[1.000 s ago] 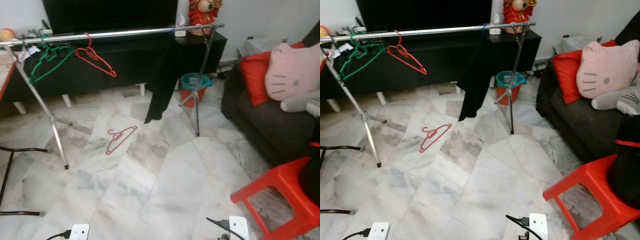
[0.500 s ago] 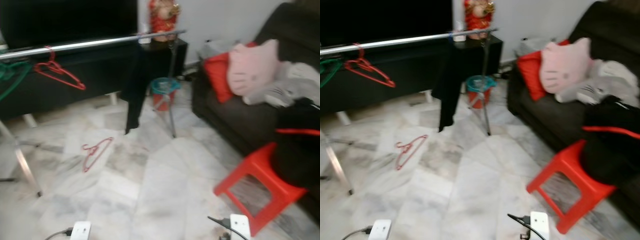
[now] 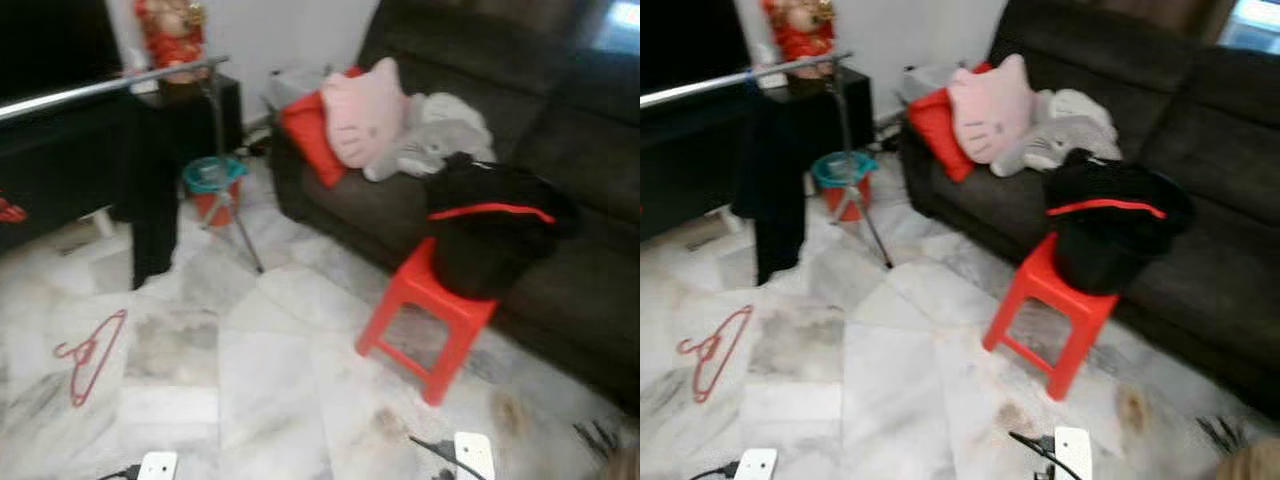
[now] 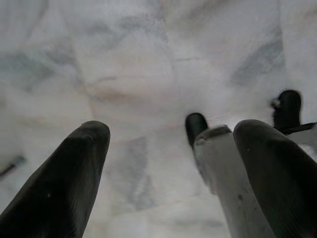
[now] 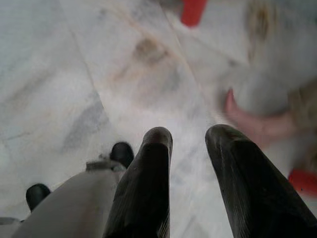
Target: Hang hanger
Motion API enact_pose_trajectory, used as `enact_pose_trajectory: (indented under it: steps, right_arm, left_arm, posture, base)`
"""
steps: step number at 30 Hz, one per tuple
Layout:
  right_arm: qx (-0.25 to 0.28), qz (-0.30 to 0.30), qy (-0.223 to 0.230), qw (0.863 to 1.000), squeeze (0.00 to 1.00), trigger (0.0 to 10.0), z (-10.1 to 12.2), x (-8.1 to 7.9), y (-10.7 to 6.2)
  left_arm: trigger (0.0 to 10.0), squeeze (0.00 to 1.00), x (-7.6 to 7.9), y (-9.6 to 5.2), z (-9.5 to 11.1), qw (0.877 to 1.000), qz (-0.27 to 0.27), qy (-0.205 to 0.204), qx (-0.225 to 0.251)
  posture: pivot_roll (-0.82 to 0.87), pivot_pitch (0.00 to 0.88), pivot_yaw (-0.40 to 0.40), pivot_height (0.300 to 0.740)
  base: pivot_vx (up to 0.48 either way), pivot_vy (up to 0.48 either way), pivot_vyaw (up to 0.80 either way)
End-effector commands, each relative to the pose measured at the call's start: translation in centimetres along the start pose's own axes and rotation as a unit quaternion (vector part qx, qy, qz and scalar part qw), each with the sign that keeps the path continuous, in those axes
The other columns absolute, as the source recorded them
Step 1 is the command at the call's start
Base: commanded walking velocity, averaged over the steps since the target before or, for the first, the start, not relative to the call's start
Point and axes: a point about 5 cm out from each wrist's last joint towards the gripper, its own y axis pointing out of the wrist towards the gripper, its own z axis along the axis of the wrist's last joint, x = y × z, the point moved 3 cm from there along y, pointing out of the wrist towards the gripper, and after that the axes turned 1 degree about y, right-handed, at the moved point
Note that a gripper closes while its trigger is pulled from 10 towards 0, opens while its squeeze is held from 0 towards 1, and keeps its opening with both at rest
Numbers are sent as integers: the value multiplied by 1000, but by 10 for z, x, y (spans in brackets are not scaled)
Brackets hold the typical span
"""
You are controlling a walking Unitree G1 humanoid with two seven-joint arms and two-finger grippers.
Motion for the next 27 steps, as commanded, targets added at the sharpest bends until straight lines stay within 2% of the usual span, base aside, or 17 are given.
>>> enact_pose_trajectory:
  steps: [1,3,24,27]
  right_arm:
    - [1,-5,0,1000,0,10000,2,4,0]
    - [2,-5,0,1000,0,10000,2,4,0]
    - [14,-6,9,1000,0,10000,5,4,0]
    - [12,-5,15,1000,0,10000,5,4,0]
  left_arm:
    - [10000,0,6,1,1,1000,-9,2,1]
    - [10000,0,6,1,1,1000,-9,2,1]
    - [10000,0,7,1,1,1000,-9,-2,0]
    - [10000,0,7,1,2,1000,-9,-2,1]
  posture:
    - [-109,0,-29,740]
    - [-109,0,-29,740]
    - [-111,0,-32,740]
    - [-113,0,-34,740]
  base:
    - [0,0,-788]
    - [0,0,-788]
    - [0,0,0]
    - [0,0,-667]
